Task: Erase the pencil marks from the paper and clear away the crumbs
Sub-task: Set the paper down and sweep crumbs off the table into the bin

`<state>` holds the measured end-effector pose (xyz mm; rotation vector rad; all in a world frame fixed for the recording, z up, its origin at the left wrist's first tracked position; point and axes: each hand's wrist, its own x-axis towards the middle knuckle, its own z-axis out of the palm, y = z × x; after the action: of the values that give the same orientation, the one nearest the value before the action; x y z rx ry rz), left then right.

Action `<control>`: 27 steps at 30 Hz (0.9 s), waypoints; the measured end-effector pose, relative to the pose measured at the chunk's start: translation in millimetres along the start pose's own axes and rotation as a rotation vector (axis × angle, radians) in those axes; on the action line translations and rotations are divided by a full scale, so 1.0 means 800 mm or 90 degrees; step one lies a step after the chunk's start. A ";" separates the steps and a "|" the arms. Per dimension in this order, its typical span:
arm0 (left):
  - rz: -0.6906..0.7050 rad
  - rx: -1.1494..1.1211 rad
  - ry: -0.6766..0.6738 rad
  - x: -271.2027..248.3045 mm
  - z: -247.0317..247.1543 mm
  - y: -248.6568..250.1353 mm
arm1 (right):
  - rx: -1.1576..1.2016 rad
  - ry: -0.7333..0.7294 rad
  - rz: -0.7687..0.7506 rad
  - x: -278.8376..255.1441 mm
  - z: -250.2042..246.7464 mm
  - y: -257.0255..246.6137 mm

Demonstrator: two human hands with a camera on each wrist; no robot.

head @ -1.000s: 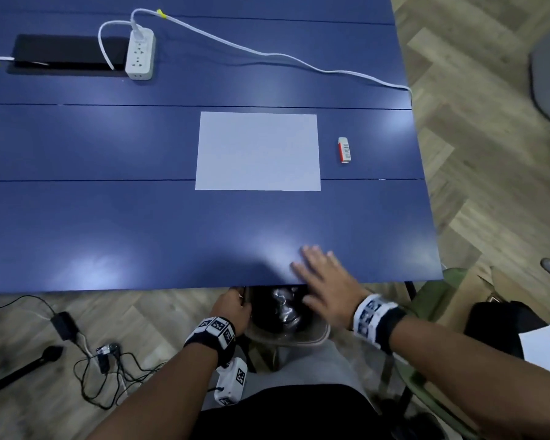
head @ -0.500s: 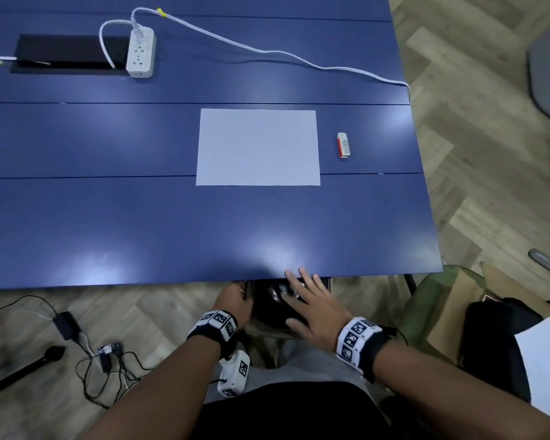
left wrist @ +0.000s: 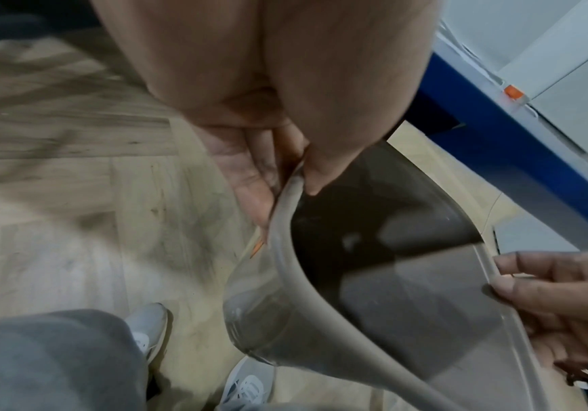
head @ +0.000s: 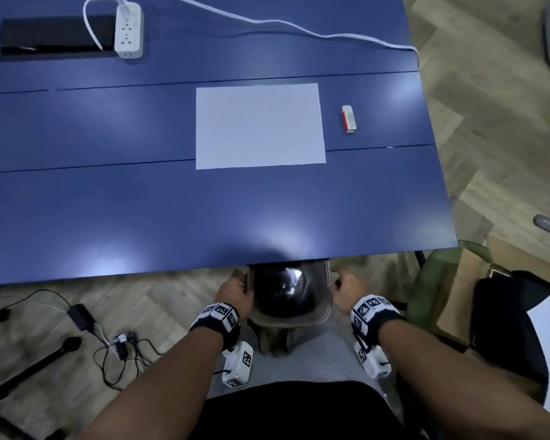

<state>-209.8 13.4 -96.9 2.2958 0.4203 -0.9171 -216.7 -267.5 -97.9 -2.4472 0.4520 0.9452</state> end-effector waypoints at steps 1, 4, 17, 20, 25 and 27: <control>-0.006 0.003 -0.003 0.001 0.002 -0.004 | -0.006 -0.009 -0.001 0.010 0.001 -0.005; -0.021 0.009 -0.012 0.005 0.009 -0.016 | -0.050 -0.054 0.004 0.035 0.007 -0.019; -0.115 0.035 -0.077 0.132 0.083 -0.054 | -0.364 -0.209 -0.126 0.160 0.083 0.012; -0.146 0.091 -0.120 0.155 0.099 -0.065 | -0.308 -0.190 -0.149 0.190 0.120 0.020; -0.138 0.240 -0.160 0.191 0.136 -0.081 | -0.233 -0.173 -0.079 0.206 0.144 0.026; -0.119 0.297 -0.172 0.210 0.151 -0.089 | -0.232 -0.170 -0.051 0.227 0.168 0.041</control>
<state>-187.0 -1.2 -314.2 2.5178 0.3321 -1.5322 -175.4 -246.1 -321.0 -2.5740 0.0920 1.3975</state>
